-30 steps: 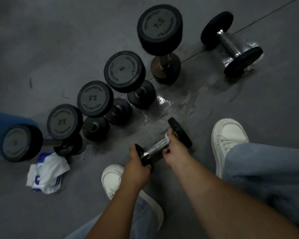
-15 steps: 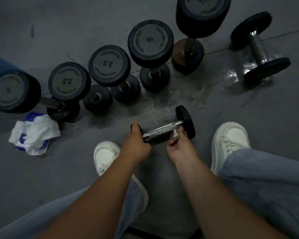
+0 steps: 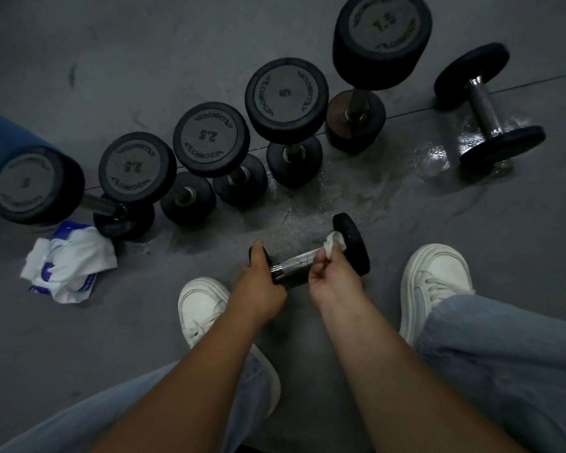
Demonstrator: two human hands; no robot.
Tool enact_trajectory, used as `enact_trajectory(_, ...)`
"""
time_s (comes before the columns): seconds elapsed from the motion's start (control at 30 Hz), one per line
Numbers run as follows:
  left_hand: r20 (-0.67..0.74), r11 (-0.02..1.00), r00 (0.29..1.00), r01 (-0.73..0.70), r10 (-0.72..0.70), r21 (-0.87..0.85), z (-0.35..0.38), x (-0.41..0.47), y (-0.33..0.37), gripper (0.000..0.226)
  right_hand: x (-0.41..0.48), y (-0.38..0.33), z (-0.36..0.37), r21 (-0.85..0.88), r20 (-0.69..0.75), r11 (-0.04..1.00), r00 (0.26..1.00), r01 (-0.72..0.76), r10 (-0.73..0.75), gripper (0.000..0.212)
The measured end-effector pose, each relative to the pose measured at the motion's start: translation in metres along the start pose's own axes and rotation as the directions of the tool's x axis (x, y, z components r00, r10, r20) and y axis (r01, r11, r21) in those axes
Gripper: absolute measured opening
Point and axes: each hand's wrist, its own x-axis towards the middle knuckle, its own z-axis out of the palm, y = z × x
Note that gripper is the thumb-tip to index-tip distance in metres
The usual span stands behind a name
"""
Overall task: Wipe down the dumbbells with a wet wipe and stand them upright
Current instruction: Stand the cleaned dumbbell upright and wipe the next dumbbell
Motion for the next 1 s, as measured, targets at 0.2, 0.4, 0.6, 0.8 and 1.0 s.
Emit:
enact_trajectory(0.2,0.003,1.000,1.000,0.016,-0.016,-0.005,-0.001,0.001,0.000,0.102,0.011,0.005,-0.005,-0.168,-0.093,0.984,0.993,0.049,-0.066,0.025)
enact_trajectory(0.4,0.009,1.000,1.000,0.020,-0.020,-0.007,-0.001,0.002,-0.001,0.101,0.010,0.003,-0.006,-0.267,-0.045,0.963,0.998,0.023,-0.037,0.032)
enact_trajectory(0.6,0.008,1.000,1.000,0.027,-0.027,-0.013,0.000,0.000,0.001,0.104,0.011,0.001,-0.010,-0.197,0.028,0.980,0.999,-0.031,0.037,0.032)
enact_trajectory(0.8,0.016,1.000,1.000,0.024,-0.024,-0.007,-0.004,-0.001,0.004,0.101,0.011,0.001,-0.012,-0.139,0.084,0.989,0.994,-0.051,0.063,0.021)
enact_trajectory(1.0,0.000,1.000,1.000,0.011,-0.011,-0.020,-0.003,0.002,0.002,0.099,0.006,-0.003,-0.013,-0.147,0.138,0.988,0.989,-0.040,0.060,0.024)
